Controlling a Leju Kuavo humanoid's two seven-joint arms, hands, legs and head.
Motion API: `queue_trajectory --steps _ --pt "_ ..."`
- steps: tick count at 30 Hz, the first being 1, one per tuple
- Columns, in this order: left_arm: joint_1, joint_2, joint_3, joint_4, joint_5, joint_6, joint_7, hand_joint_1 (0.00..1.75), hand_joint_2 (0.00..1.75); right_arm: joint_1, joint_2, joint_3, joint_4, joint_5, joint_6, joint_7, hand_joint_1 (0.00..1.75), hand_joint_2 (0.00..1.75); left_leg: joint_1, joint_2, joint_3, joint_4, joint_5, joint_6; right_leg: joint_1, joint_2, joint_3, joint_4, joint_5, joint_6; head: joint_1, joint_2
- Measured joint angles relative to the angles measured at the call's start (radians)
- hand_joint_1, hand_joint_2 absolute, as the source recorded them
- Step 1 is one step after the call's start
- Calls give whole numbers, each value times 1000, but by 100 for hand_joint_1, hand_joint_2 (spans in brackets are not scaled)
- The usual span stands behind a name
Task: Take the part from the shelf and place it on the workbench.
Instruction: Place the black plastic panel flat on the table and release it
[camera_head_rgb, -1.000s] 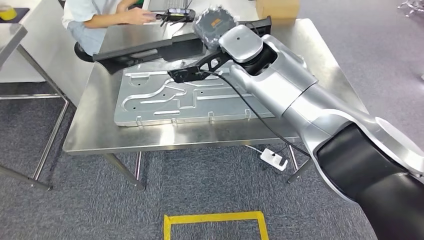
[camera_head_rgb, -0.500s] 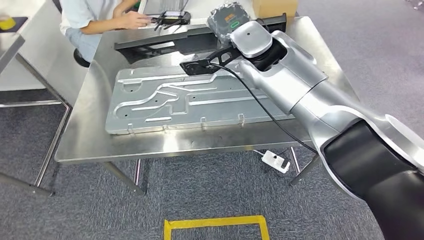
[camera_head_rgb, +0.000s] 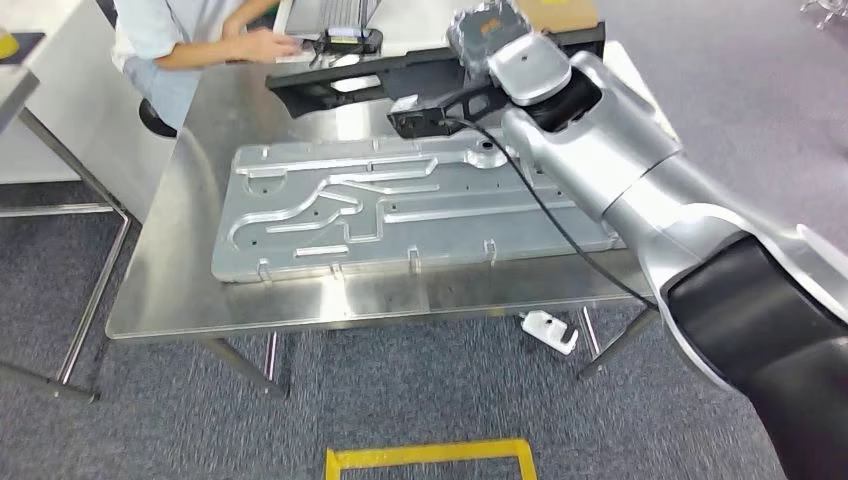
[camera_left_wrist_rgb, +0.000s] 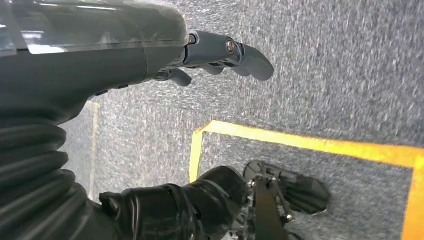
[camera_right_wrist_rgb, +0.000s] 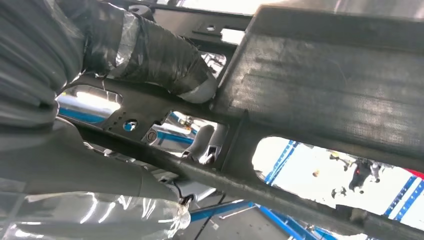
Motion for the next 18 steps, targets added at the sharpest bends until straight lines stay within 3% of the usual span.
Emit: queue_trajectory --steps 2,4,5,7,9,14,16,18 --pt "0 -1 0 0 -2 -3 0 0 175 5 -4 0 0 -2 -1 -1 175 175 1 2 8 -1 -7 7 -3 -3 -71 127 -44 5 3 0" --pt "-1 -1 0 0 -2 -6 0 0 175 20 -7 0 0 -4 -3 -5 175 175 2 1 17 6 -20 9 -9 -4 -133 213 -49 11 4 0" --pt "-1 -1 0 0 -2 -7 0 0 175 27 -8 0 0 -5 -4 -8 175 175 4 0 23 11 -28 7 -13 -5 -138 204 -24 14 4 0" --pt "-1 -1 0 0 -1 -7 1 0 175 35 -9 0 0 -6 -6 -12 175 175 9 -3 32 30 -50 -2 -22 -9 -105 99 53 21 4 0" --pt "-1 0 0 0 0 -7 2 0 175 35 -9 0 -2 -7 -12 -15 175 175 8 -6 27 55 -73 -18 -23 -10 -68 10 86 21 6 0" --pt "-1 -1 0 0 3 -6 3 0 175 48 -8 0 -6 -10 -22 -22 175 175 9 -5 14 83 -97 -37 -21 -5 -58 -7 69 -4 -2 0" --pt "-2 -2 0 0 4 -6 3 0 175 50 -8 0 -6 -10 -27 -22 175 175 10 -3 -32 173 -136 -46 -23 -4 -50 -9 65 -12 -6 0" --pt "-3 -1 0 0 4 -6 3 0 175 55 -8 0 -6 -11 -31 -22 175 175 10 -3 -109 301 -173 -50 -20 -3 -43 -10 59 -18 -7 0"
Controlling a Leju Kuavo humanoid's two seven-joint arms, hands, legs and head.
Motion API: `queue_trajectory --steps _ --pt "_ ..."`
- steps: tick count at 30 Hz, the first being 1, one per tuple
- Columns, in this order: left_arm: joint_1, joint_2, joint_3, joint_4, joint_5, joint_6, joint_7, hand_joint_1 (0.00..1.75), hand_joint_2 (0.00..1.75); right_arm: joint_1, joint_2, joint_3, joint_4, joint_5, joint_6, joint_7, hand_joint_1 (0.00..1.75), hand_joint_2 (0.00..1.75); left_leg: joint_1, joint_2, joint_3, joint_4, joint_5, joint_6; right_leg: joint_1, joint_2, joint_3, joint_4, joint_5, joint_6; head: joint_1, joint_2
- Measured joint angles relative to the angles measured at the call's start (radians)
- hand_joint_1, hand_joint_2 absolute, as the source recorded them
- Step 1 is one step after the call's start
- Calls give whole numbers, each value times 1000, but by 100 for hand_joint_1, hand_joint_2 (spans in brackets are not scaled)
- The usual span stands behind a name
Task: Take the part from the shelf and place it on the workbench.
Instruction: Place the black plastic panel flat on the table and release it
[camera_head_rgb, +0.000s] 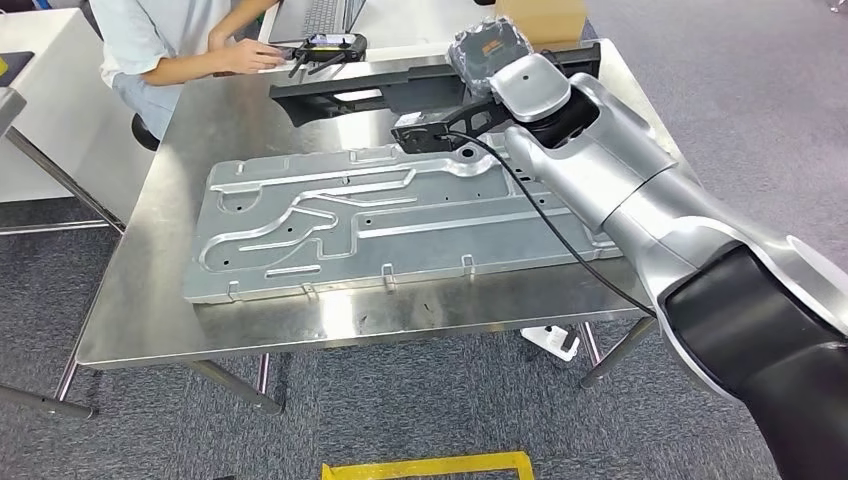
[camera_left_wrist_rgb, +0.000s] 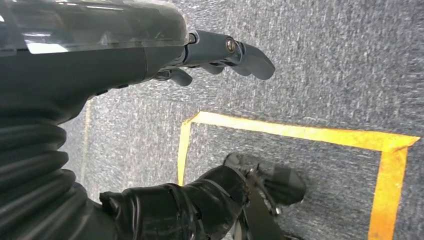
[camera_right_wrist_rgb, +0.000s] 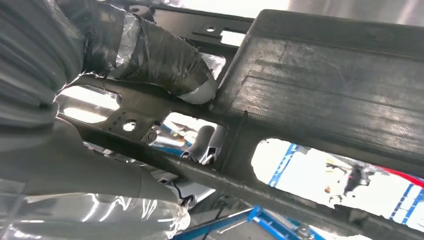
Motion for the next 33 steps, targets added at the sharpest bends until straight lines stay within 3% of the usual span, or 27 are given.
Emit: queue_trajectory --steps 1,2,3,5,7,9,12,15,16,17,18,20,22,24,27,30,31,32,33 --pt "0 0 0 0 0 0 0 0 175 5 0 0 0 -1 0 -1 175 175 0 0 -29 37 2 1 2 1 5 0 -4 -2 0 0" --pt "1 0 0 0 0 0 0 0 175 9 0 0 0 -1 0 -3 175 175 -1 0 -41 36 24 5 5 2 11 0 -8 -3 0 0" --pt "2 0 0 0 0 -1 0 0 175 13 0 0 0 -1 -1 -5 175 175 -4 0 -35 -3 63 12 8 2 18 0 -12 -4 0 0" --pt "2 1 0 0 0 -3 0 0 175 14 0 0 0 -1 -4 -8 175 175 -13 0 12 -137 146 33 13 3 32 -4 -20 -4 2 0" --pt "0 1 0 0 0 -4 1 0 175 14 2 0 -1 -1 -13 -9 175 175 -23 0 50 -225 175 52 13 3 39 -13 -21 1 4 0" --pt "-2 1 0 0 0 -6 1 0 175 18 6 0 -1 -3 -22 -14 175 175 -28 0 63 -250 171 60 12 3 42 -26 -17 10 2 0" --pt "1 0 0 0 0 -7 0 0 175 27 11 0 0 -7 -33 -26 175 175 -17 5 93 -291 179 62 18 -3 35 -4 -36 23 4 0" --pt "1 0 0 0 0 -8 0 0 175 32 13 0 1 -10 -43 -30 175 175 -15 7 106 -300 178 66 17 -6 -55 171 -107 28 9 0" --pt "0 0 0 0 0 -8 0 0 175 35 14 0 1 -11 -44 -31 175 175 -15 6 107 -298 173 67 16 -7 -85 219 -116 31 9 0" --pt "-1 0 0 0 0 -8 0 0 175 40 15 0 1 -11 -45 -33 175 175 -14 4 109 -293 168 67 14 -7 -101 235 -108 33 9 0" --pt "-1 0 0 0 0 -8 0 0 175 44 15 0 1 -11 -45 -35 175 175 -13 1 111 -287 162 64 12 -7 -97 211 -80 35 10 0" --pt "1 0 0 0 2 -9 0 0 175 48 17 0 1 -14 -50 -42 175 175 -11 -3 112 -267 143 56 8 -8 -50 92 -9 35 10 0" --pt "2 0 0 0 6 -7 -1 0 175 53 25 0 1 -18 -62 -50 175 175 -14 -4 105 -244 127 45 9 -7 -12 9 18 29 10 0" --pt "1 0 0 0 15 -4 -4 0 175 64 33 0 2 -21 -73 -55 175 175 -15 -4 101 -236 121 38 13 -4 -6 -5 11 19 9 0" --pt "0 0 1 0 26 -2 -9 0 175 74 40 0 4 -22 -77 -61 175 175 -13 -2 86 -206 96 26 5 -3 -2 -9 10 5 5 0" --pt "-1 0 1 0 34 -6 -10 0 175 78 48 0 4 -27 -82 -67 175 175 -7 -1 2 -40 26 9 2 -2 3 -11 6 -3 -1 0" --pt "-1 0 1 0 37 -7 -10 0 175 81 50 0 4 -30 -82 -70 175 175 -6 -1 -28 9 16 6 3 -2 5 -11 5 -4 0 0" --pt "-1 0 1 0 38 -8 -10 0 175 86 52 0 5 -32 -82 -72 175 175 -5 -1 -44 28 24 5 3 -1 7 -11 2 -5 -1 0" --pt "0 0 2 0 39 -9 -11 0 175 90 55 0 5 -34 -83 -73 175 175 -5 -1 -43 8 50 6 3 0 11 -11 0 -5 -1 0"
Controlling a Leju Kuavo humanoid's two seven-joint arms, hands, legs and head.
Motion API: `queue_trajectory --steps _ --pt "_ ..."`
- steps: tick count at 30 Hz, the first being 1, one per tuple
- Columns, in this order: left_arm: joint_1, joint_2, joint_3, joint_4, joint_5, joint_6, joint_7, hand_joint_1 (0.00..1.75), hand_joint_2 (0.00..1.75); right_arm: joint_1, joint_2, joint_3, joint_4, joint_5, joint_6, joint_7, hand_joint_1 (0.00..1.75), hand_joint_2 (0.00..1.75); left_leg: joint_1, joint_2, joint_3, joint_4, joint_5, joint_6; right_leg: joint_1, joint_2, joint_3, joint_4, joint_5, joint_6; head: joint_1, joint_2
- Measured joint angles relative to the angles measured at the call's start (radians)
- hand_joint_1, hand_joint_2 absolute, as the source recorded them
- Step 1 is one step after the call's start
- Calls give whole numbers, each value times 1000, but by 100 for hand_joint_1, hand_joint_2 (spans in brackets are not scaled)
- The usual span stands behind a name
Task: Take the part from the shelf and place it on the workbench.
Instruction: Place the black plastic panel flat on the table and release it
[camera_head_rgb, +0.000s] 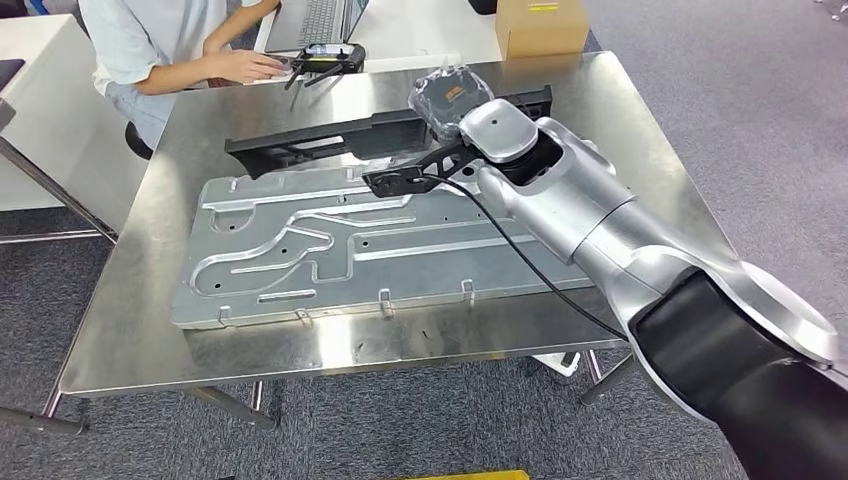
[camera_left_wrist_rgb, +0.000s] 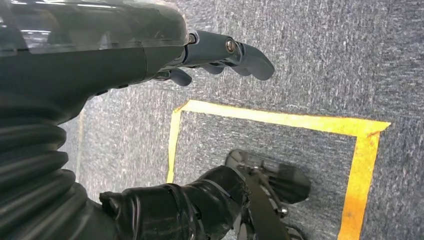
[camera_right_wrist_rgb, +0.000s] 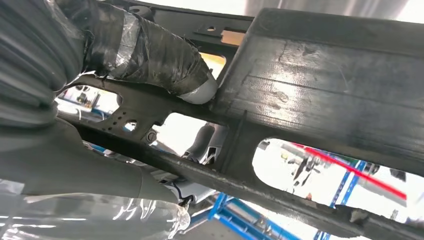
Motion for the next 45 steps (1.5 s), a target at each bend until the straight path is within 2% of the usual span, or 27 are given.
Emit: queue_trajectory --steps 2,3,5,7,9,10,13,14,15,16,17,19,21,24,26,28,29,30,31,33,34,35,38,40,43,44,45 --pt "0 0 1 0 3 -1 -2 0 175 5 5 0 1 -6 -1 0 175 175 -1 0 48 -126 76 7 0 2 8 -1 -5 3 0 0" --pt "0 1 1 0 5 -1 -3 0 175 6 7 0 1 -8 -2 0 175 175 -4 0 76 -189 101 12 1 2 11 -3 -6 5 0 0" --pt "-2 1 1 0 6 -1 -5 0 175 7 8 0 1 -12 -3 0 175 175 -10 -2 106 -252 113 20 2 3 14 -8 -6 14 1 0" --pt "-3 1 1 0 7 -1 -5 0 175 10 9 0 1 -13 -4 -1 175 175 -11 -2 113 -261 114 27 4 3 17 -16 -4 25 2 0" --pt "-3 1 1 0 7 -1 -6 0 175 13 9 0 2 -13 -5 -3 175 175 -7 0 123 -276 119 38 4 0 14 -3 -17 34 3 0" --pt "-3 1 2 0 7 -1 -6 0 175 12 9 0 2 -13 -5 -4 175 175 -5 1 128 -282 122 44 5 -2 1 29 -38 37 4 0" --pt "-3 1 2 0 7 -1 -6 0 175 16 9 0 4 -15 -6 -4 175 175 -6 2 132 -284 120 53 6 -3 -86 211 -120 41 6 0" --pt "-3 2 2 0 7 -1 -7 0 175 21 9 0 5 -17 -6 -5 175 175 -7 2 132 -283 118 54 5 -4 -105 247 -126 42 6 0" --pt "-4 2 2 0 6 -1 -8 0 175 27 9 0 6 -19 -6 -5 175 175 -7 1 132 -280 117 54 4 -4 -107 246 -113 42 6 0" --pt "-3 2 2 0 6 -1 -8 0 175 32 9 0 6 -22 -7 -6 175 175 -7 0 132 -277 114 53 3 -5 -88 206 -83 41 6 0" --pt "-3 2 2 0 5 -1 -9 0 175 37 9 0 7 -26 -8 -7 175 175 -7 -1 132 -271 110 51 2 -6 -57 140 -49 39 6 0" --pt "-1 2 2 0 2 -1 -12 0 175 44 8 0 7 -35 -14 -8 175 175 -10 -3 126 -255 100 42 5 -7 0 28 -13 33 5 0" --pt "-1 1 2 0 -2 1 -15 0 175 57 8 0 7 -42 -23 -8 175 175 -12 -3 121 -248 96 33 10 -5 15 -2 -14 26 4 0" --pt "0 1 2 0 -4 7 -25 0 175 85 5 -2 8 -54 -28 -6 175 175 -8 -3 116 -236 85 21 5 -4 20 -11 -9 16 2 0" --pt "0 0 2 0 -5 11 -31 0 175 99 4 -4 8 -65 -33 -3 175 175 -5 -1 82 -160 41 9 -2 -4 25 -17 -7 9 -3 0" --pt "-1 0 2 0 -4 17 -39 0 175 115 3 -7 8 -75 -40 -1 175 175 -1 0 21 -36 -7 -2 -3 -2 27 -18 -8 6 -6 0" --pt "-1 0 2 0 -4 20 -42 0 175 127 3 -8 8 -78 -43 -1 175 175 1 0 -1 5 -13 -4 -3 -2 29 -17 -9 6 -6 0" --pt "0 0 2 0 -4 23 -44 0 175 139 3 -8 9 -80 -44 -1 175 175 2 0 -9 12 -1 -6 -4 -2 31 -17 -11 6 -6 0" --pt "0 0 2 0 -4 24 -45 0 175 151 2 -8 9 -81 -44 -1 175 175 3 0 1 -20 27 -6 -5 -1 34 -17 -12 7 -5 0" --pt "0 0 3 0 -4 27 -45 0 175 164 2 -9 9 -84 -45 -1 175 175 2 0 61 -152 96 -3 -5 0 39 -18 -16 12 -5 0" --pt "-1 0 3 0 -4 28 -45 0 175 166 2 -10 9 -85 -47 0 175 175 0 -1 87 -211 115 0 -4 0 39 -18 -18 16 -6 0" --pt "-3 0 3 0 -4 29 -46 0 175 166 2 -12 9 -86 -48 1 175 175 -2 -2 104 -246 121 4 -3 0 39 -19 -18 21 -6 0" --pt "-4 0 3 0 -4 31 -47 0 175 171 1 -19 9 -87 -51 2 175 175 -4 -3 112 -263 117 19 0 0 39 -25 -18 37 -5 0" --pt "-3 -1 3 0 -4 32 -49 0 175 174 1 -23 9 -89 -51 2 175 175 -1 -1 119 -274 121 32 1 -2 29 1 -39 44 -4 0" --pt "-4 -2 3 0 -6 33 -52 0 175 178 0 -25 9 -90 -51 2 44 44 -4 0 123 -277 121 48 4 -4 -55 180 -125 45 -2 0" --pt "-4 -2 3 0 -7 33 -53 0 175 181 -1 -25 9 -90 -51 2 0 0 -5 0 123 -276 120 51 5 -4 -84 236 -142 45 -1 0" --pt "-4 -2 3 0 -9 33 -54 0 175 184 -2 -26 9 -90 -51 2 0 0 -7 0 123 -274 119 53 5 -4 -96 257 -139 44 -1 0"
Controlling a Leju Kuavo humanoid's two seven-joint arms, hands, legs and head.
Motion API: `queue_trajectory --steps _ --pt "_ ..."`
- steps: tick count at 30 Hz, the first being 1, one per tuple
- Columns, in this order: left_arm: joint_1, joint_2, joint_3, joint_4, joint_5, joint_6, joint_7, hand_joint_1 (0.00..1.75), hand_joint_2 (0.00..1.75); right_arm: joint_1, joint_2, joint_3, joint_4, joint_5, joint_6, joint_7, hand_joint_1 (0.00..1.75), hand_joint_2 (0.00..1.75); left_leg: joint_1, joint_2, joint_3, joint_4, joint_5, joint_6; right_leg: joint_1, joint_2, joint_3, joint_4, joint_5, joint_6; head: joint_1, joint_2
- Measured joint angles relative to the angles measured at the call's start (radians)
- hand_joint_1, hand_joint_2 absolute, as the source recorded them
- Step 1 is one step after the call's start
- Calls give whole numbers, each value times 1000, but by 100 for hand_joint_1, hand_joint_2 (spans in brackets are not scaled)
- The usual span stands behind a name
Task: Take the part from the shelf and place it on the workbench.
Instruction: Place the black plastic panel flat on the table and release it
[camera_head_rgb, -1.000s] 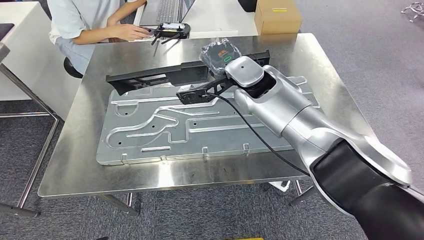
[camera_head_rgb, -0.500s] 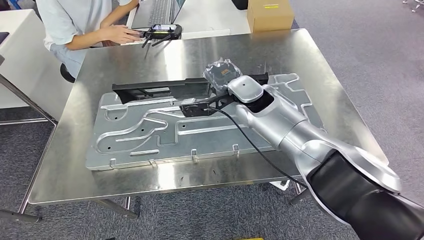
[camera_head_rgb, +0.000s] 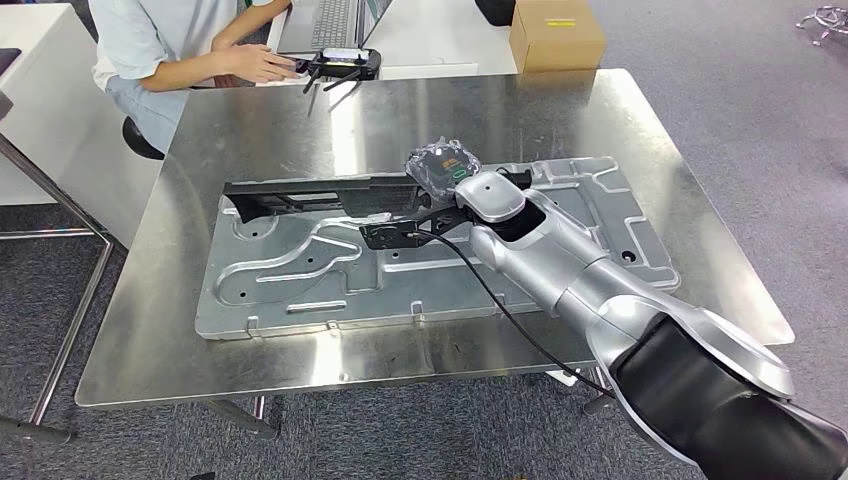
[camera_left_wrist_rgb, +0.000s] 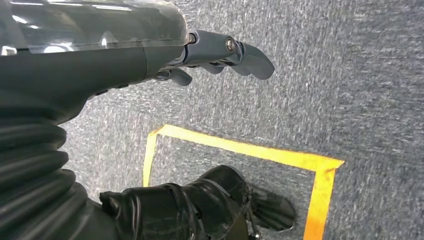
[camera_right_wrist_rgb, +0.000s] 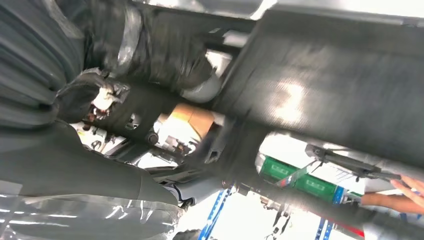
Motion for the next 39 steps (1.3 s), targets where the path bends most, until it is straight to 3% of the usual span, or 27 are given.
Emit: queue_trajectory --steps 1,3,5,8,10,13,15,16,17,18,20,23,25,27,29,30,31,33,35,36,39 --pt "0 0 0 0 -2 0 -1 0 175 3 -1 0 0 0 0 0 0 0 -1 -1 0 3 -2 1 0 0 7 -18 21 -2 0 0" --pt "1 0 0 0 -7 -2 -4 0 87 4 -2 -1 0 0 0 0 0 0 -2 -3 1 12 -8 -2 1 0 61 -139 85 -11 0 0" --pt "3 -2 0 0 -9 -4 -7 0 0 1 -2 -3 -1 0 -1 0 0 0 -6 -3 -4 23 -14 -10 5 0 111 -242 118 -18 0 0" --pt "2 -2 0 0 -5 -3 -10 0 0 0 -3 -4 -3 0 -1 0 0 0 -7 -3 -7 25 -15 -23 7 1 123 -265 122 -26 -1 0" --pt "3 -2 0 0 1 -2 -10 0 0 0 -4 -5 -4 0 -1 0 0 0 -6 -2 -16 47 -33 -34 1 1 126 -271 126 -34 -3 0" --pt "3 -2 0 0 6 -2 -10 0 0 0 -5 -7 -6 0 -1 0 0 0 2 0 -82 202 -115 -53 -4 0 129 -275 129 -39 -10 0" --pt "3 -2 0 0 9 -3 -8 0 0 1 -6 -7 -6 0 -1 0 0 0 7 0 -121 284 -135 -59 -3 0 129 -274 128 -40 -10 0" --pt "4 -2 0 0 11 -3 -8 0 0 2 -6 -7 -6 0 -1 0 0 0 7 0 -118 274 -119 -60 -4 1 129 -274 128 -39 -10 0" --pt "4 -2 0 0 13 -4 -8 0 0 2 -7 -7 -6 0 -1 0 0 0 8 0 -96 226 -87 -59 -4 2 130 -274 128 -39 -10 0" --pt "4 -2 0 0 15 -4 -7 0 0 2 -7 -7 -6 0 -1 0 0 0 8 0 -63 155 -53 -56 -5 2 132 -274 127 -38 -10 0" --pt "2 -2 0 0 18 -5 -7 0 0 0 -9 -7 -6 0 -2 0 0 0 3 -1 -6 41 -18 -48 -2 3 131 -276 127 -32 -9 0" --pt "0 -2 0 0 21 -6 -8 0 0 -1 -12 -8 -6 1 -3 0 0 0 -2 -3 8 10 -17 -32 1 4 130 -282 131 -16 -8 0" --pt "1 -3 0 0 21 -9 -10 0 0 -1 -14 -8 -6 1 -3 0 0 0 2 -1 12 1 -11 -20 1 2 124 -268 119 -8 -8 0" --pt "1 -4 0 0 20 -12 -16 0 0 -1 -18 -8 -6 2 -3 0 0 0 4 1 16 -6 -7 -9 2 0 86 -184 69 -5 -5 0" --pt "1 -4 0 0 18 -14 -24 0 0 3 -21 -8 -6 2 -3 0 0 0 1 1 16 -4 -8 -3 4 0 25 -52 12 -5 -2 0" --pt "1 -3 0 0 17 -15 -27 0 0 6 -22 -8 -5 3 -3 0 0 0 0 1 15 -2 -9 -2 5 0 5 -11 3 -5 -2 0" --pt "1 -3 0 0 16 -16 -29 0 0 9 -23 -8 -5 3 -3 0 0 0 -1 0 15 1 -10 -1 5 0 2 -6 13 -7 -2 0" --pt "1 -3 0 0 15 -18 -32 0 0 11 -25 -8 -4 3 -3 0 0 0 -1 -2 15 10 -16 -3 5 -1 53 -110 75 -13 -2 0" --pt "2 -4 0 0 14 -21 -34 0 0 9 -26 -8 -5 3 -3 0 0 0 -4 -3 10 21 -23 -9 8 0 113 -228 115 -20 -3 0" --pt "2 -5 0 0 14 -21 -35 0 0 8 -27 -8 -5 3 -4 0 0 0 -6 -3 7 25 -24 -13 10 1 126 -256 119 -22 -3 0" --pt "1 -5 0 0 14 -21 -37 0 0 8 -28 -8 -5 3 -4 0 0 0 -5 -3 3 26 -24 -26 10 4 127 -265 121 -32 -3 0"
